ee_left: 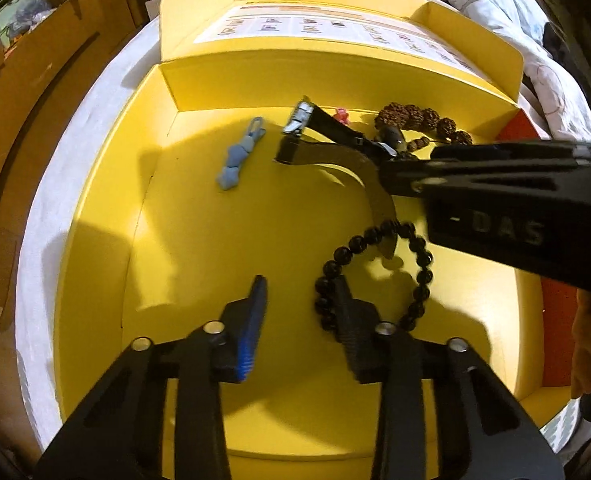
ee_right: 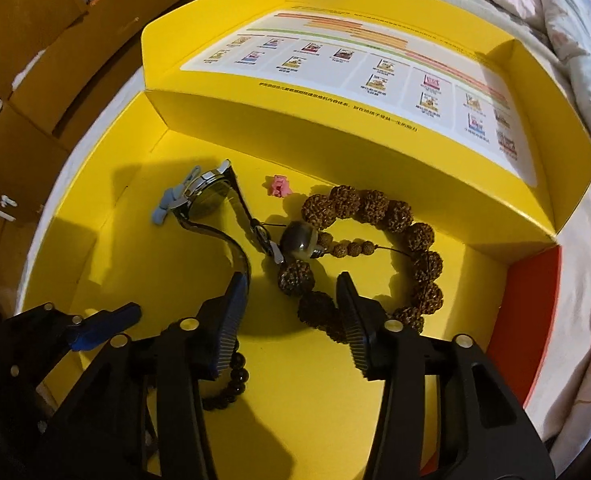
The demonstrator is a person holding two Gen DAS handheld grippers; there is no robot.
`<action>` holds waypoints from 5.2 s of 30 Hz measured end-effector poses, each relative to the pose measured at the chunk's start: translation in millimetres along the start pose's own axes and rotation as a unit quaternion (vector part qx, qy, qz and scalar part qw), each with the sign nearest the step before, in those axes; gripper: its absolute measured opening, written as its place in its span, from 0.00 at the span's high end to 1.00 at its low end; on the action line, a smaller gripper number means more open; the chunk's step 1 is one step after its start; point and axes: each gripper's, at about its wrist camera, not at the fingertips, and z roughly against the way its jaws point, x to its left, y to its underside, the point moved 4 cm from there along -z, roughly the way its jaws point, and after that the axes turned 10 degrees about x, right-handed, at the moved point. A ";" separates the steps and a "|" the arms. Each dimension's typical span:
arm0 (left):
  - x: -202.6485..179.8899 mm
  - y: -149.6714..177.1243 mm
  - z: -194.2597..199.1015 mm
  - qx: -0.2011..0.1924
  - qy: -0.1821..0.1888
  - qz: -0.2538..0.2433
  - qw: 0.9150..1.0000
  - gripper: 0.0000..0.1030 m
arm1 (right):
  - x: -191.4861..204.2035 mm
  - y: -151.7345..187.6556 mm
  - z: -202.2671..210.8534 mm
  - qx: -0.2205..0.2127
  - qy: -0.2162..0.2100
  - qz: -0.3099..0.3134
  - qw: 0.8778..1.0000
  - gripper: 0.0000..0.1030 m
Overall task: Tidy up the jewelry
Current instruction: 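Close the left tool on the black bracelet while the right tool closes on the rudraksha bracelet, then carry the black bracelet out with the left tool while the right tool carries the rudraksha out, then move the left tool to the blue figurine while the right tool moves to the watch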
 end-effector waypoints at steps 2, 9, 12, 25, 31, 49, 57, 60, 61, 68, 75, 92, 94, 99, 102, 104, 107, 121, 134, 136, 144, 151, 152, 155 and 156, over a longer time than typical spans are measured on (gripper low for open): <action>4.2 0.6 0.9 0.001 0.000 0.002 1.000 0.75 | 0.0 1.7 3.5 -0.006 0.001 0.003 1.000 0.55; 10.5 -2.3 -0.9 0.006 0.005 0.006 1.000 0.86 | -5.0 7.5 10.7 -0.003 0.019 0.015 1.000 0.55; 11.3 -4.3 -1.4 0.008 0.011 0.009 1.000 0.86 | -3.4 5.7 5.5 0.001 0.036 0.031 0.999 0.54; 14.1 -4.9 -3.1 0.018 0.042 0.021 0.999 0.90 | 8.6 8.4 -7.6 0.009 0.048 0.043 0.998 0.73; 27.9 -4.2 0.1 0.022 0.088 0.043 0.995 0.90 | -1.0 14.3 7.3 -0.015 -0.020 0.007 1.000 0.80; 27.7 11.2 47.6 -0.027 0.128 0.048 0.990 0.91 | -33.8 32.5 74.3 -0.091 -0.157 -0.069 0.981 0.80; 22.3 17.2 68.3 -0.047 0.127 0.038 0.990 0.91 | -38.3 47.6 108.7 -0.125 -0.194 -0.078 0.970 0.80; 20.6 18.4 77.4 -0.055 0.128 0.037 0.990 0.91 | -38.1 56.2 125.6 -0.137 -0.203 -0.080 0.966 0.80; 19.7 19.9 81.9 -0.058 0.129 0.036 0.989 0.91 | -37.7 59.8 131.2 -0.140 -0.203 -0.080 0.966 0.80; 12.7 33.5 110.2 -0.080 0.127 0.022 0.988 0.91 | -39.2 95.3 172.7 -0.167 -0.200 -0.083 0.962 0.80; 16.3 68.9 131.4 -0.094 0.114 0.010 0.989 0.91 | -51.5 158.3 210.4 -0.191 -0.177 -0.108 0.960 0.80; 87.2 157.7 121.7 -0.077 0.076 0.046 0.993 0.91 | -100.0 310.6 190.8 -0.175 -0.105 -0.212 0.956 0.80; 92.0 167.1 115.3 -0.068 0.075 0.050 0.994 0.91 | -106.2 322.0 184.9 -0.173 -0.084 -0.225 0.955 0.80; 94.0 189.4 102.9 -0.051 0.074 0.052 0.995 0.91 | -111.0 331.0 169.7 -0.159 -0.054 -0.238 0.956 0.80; 86.5 193.8 96.4 -0.043 0.074 0.045 0.995 0.91 | -110.8 328.9 154.9 -0.147 -0.032 -0.242 0.959 0.80; 81.0 195.9 88.9 -0.036 0.064 0.039 0.997 0.91 | -109.0 325.2 143.0 -0.137 -0.033 -0.241 0.960 0.80; 78.6 196.2 78.1 -0.027 0.041 0.036 0.998 0.91 | -105.6 319.1 127.1 -0.125 -0.027 -0.238 0.963 0.80; 77.2 195.9 39.9 0.003 -0.023 0.032 0.999 0.90 | -93.9 300.5 84.6 -0.082 -0.005 -0.223 0.971 0.80; 85.4 197.3 29.1 0.018 -0.016 0.048 0.999 0.90 | -91.9 302.9 71.7 -0.077 0.009 -0.222 0.972 0.75; 86.2 196.1 33.2 0.015 -0.015 0.047 0.999 0.87 | -93.0 304.2 77.7 -0.086 0.013 -0.225 0.970 0.74; 85.3 185.3 75.6 -0.045 0.016 0.065 0.997 0.39 | -89.6 300.5 117.9 -0.166 0.025 -0.228 0.959 0.46; 62.6 159.5 110.2 -0.131 0.011 0.038 0.991 0.28 | -57.8 262.6 146.0 -0.217 -0.011 -0.185 0.958 0.44; 57.0 151.9 112.7 -0.144 0.018 0.027 0.989 0.27 | -52.3 254.7 146.7 -0.217 -0.020 -0.179 0.959 0.44; 51.7 124.7 108.7 -0.147 0.013 0.033 0.988 0.26 | -35.5 233.9 146.8 -0.212 -0.034 -0.156 0.964 0.44; 50.7 115.6 106.2 -0.145 0.022 0.035 0.989 0.26 | -28.6 223.7 145.2 -0.208 -0.034 -0.149 0.966 0.44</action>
